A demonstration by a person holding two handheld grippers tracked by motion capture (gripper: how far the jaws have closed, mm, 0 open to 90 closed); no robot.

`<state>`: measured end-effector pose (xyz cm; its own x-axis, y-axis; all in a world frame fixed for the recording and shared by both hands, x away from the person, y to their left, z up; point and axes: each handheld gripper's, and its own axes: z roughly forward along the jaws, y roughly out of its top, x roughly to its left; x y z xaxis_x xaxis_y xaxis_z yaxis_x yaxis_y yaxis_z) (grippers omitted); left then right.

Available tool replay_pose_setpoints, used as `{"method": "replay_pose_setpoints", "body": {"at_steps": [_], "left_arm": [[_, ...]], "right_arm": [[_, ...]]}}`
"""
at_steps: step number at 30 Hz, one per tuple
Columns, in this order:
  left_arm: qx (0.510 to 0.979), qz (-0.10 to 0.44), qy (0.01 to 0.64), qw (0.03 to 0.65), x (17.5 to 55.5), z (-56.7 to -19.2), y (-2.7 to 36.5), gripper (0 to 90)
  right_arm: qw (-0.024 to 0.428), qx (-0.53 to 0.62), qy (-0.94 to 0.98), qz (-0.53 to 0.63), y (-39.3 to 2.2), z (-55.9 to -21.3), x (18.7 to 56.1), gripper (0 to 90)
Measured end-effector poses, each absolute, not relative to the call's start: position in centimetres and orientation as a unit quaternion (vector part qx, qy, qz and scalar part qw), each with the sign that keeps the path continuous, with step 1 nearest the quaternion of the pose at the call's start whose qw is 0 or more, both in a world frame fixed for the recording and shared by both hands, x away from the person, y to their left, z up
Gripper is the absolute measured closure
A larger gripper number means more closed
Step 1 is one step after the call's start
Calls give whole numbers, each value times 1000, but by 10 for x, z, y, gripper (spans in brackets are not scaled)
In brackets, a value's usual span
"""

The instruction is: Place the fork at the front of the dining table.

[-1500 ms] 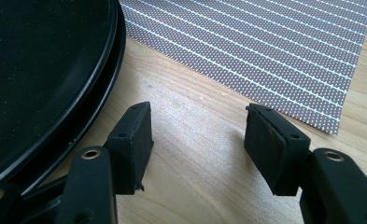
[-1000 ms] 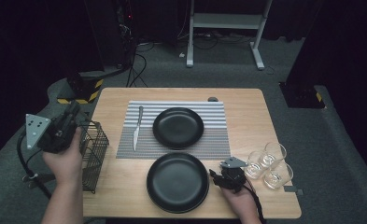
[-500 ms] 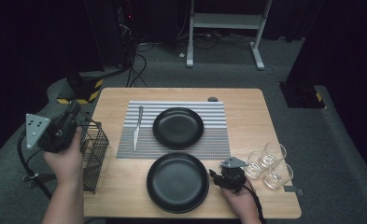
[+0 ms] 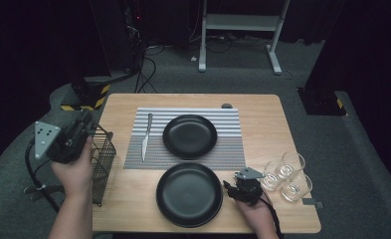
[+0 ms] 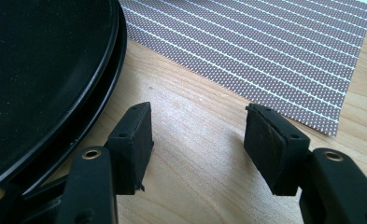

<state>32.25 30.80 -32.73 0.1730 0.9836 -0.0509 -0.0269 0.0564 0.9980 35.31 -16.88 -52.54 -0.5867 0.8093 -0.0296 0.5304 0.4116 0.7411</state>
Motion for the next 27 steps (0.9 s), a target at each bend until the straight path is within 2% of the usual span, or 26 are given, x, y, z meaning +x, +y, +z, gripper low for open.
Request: {"method": "replay_pose_setpoints", "body": {"at_steps": [9, 18, 27], "left_arm": [[528, 440, 458, 564, 327, -327, 300, 865], [539, 429, 456, 563, 330, -334, 288, 865], [549, 419, 462, 556, 335, -343, 274, 864]], "right_arm": [[202, 408, 814, 361, -170, -525, 352, 427], [214, 401, 813, 364, -169, -525, 350, 474], [208, 401, 807, 381, -172, -524, 349, 497]]}}
